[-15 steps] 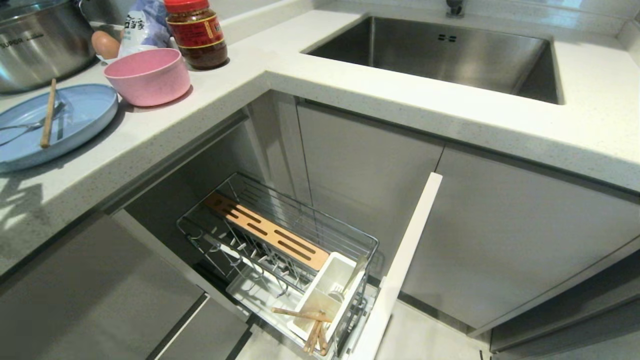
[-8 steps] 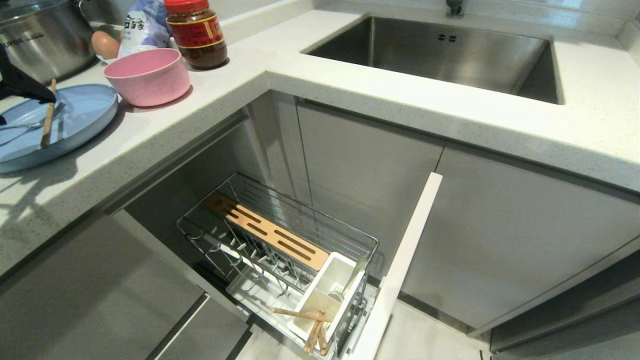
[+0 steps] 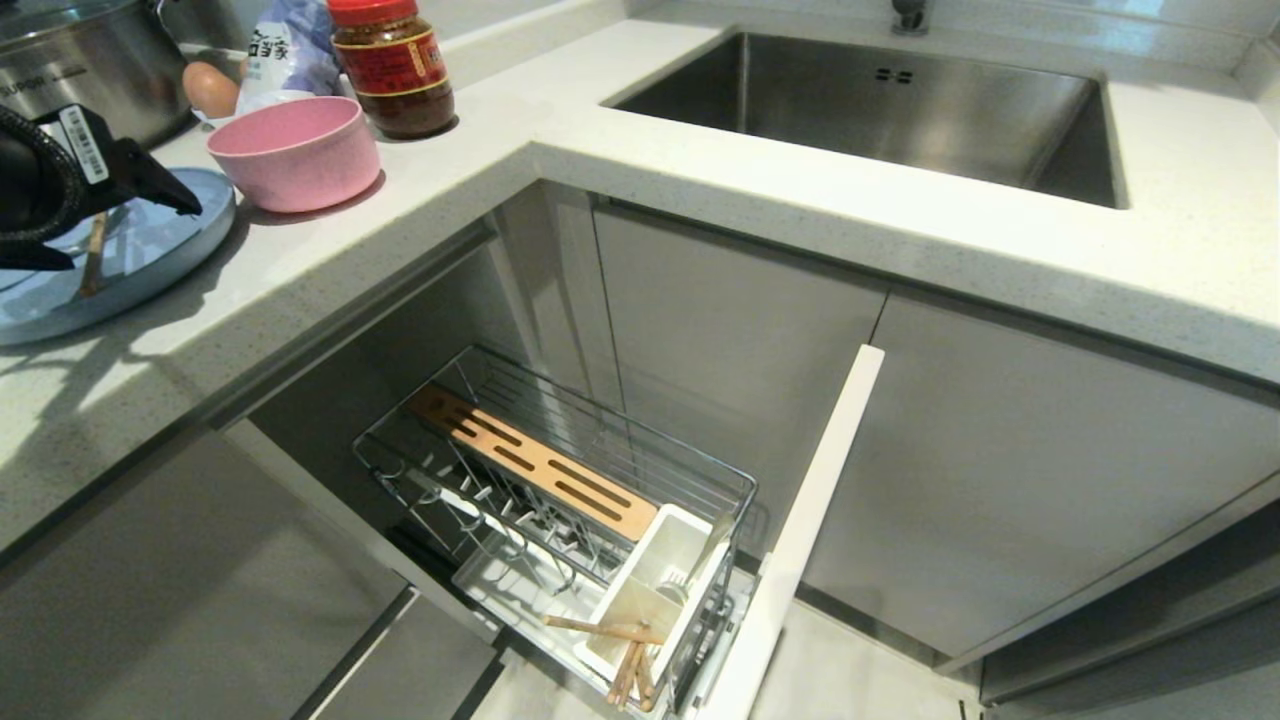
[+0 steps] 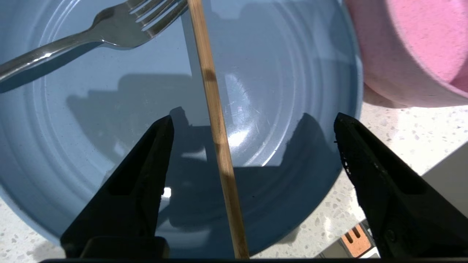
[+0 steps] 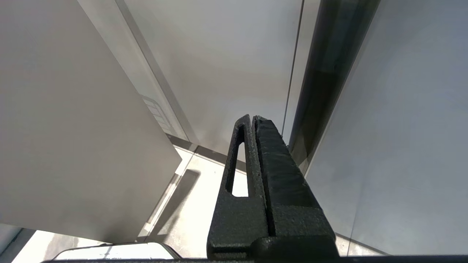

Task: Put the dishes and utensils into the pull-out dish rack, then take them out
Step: Pick up the chopsticks and place it in the cupboard

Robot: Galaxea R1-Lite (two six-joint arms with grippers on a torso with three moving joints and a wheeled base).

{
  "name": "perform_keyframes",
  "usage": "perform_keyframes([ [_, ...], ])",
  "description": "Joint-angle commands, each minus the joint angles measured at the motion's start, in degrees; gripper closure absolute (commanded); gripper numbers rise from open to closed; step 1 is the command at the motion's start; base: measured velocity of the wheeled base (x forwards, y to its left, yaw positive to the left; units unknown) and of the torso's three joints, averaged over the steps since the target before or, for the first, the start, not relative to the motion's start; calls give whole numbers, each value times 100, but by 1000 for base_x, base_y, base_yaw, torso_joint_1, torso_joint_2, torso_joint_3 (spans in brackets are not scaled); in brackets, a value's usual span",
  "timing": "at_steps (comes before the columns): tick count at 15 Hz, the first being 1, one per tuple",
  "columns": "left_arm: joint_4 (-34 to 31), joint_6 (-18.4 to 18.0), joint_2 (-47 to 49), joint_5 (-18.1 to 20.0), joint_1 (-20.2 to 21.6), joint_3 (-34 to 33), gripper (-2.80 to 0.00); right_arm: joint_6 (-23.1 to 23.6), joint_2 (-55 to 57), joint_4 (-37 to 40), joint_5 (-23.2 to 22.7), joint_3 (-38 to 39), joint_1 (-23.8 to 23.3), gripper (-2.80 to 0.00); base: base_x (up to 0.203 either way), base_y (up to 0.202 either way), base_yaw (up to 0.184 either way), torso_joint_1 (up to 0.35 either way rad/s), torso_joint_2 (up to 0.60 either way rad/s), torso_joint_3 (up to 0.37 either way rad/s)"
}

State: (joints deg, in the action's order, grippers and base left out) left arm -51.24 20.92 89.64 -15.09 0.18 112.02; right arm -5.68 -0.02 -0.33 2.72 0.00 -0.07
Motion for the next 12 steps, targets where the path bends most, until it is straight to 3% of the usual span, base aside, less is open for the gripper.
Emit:
perform_keyframes([
  [1,-52,17,82,-23,-1,-2,-280,-4,-24,-2,1,0,-1,0,0,0,0,0,0,0],
  [11,-123,8,192,-73,-1,-5,-280,-4,-24,-2,1,0,-1,0,0,0,0,0,0,0],
  [12,-132,8,199,-73,-1,-19,0,-4,-21,-2,1,0,1,0,0,0,0,0,0,0],
])
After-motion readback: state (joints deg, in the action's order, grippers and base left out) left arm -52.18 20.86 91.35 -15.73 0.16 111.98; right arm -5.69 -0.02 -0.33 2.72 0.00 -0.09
